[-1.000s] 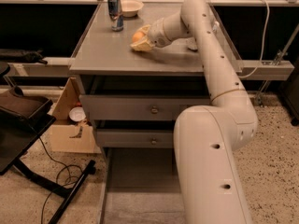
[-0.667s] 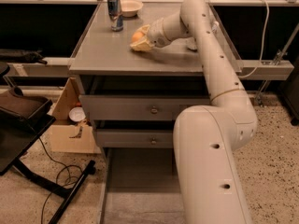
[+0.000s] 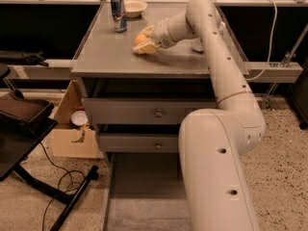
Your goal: Pick orange from bottom drawer and place on counter
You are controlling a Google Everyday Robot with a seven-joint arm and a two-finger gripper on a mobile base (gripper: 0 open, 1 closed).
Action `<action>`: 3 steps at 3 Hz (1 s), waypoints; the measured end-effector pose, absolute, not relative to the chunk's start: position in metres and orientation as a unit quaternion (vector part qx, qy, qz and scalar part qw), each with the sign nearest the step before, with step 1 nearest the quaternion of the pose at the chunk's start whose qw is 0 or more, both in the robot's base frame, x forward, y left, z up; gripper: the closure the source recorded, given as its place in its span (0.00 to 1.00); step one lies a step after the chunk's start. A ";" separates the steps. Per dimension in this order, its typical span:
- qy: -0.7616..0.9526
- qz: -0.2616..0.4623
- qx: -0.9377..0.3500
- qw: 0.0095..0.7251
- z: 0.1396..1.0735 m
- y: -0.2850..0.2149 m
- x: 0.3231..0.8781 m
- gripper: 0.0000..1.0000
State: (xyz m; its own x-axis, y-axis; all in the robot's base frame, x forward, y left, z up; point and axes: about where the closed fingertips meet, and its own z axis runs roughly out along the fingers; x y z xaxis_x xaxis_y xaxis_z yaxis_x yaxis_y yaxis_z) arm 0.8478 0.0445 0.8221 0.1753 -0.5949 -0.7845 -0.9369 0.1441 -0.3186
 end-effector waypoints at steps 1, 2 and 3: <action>0.613 0.193 -0.625 0.444 0.822 0.044 0.848 0.00; 0.613 0.193 -0.625 0.444 0.829 0.046 0.850 0.00; 0.613 0.193 -0.625 0.444 0.832 0.047 0.851 0.00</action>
Offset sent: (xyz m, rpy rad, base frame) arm 0.0005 0.0054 0.0187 -0.0098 -0.0228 0.0292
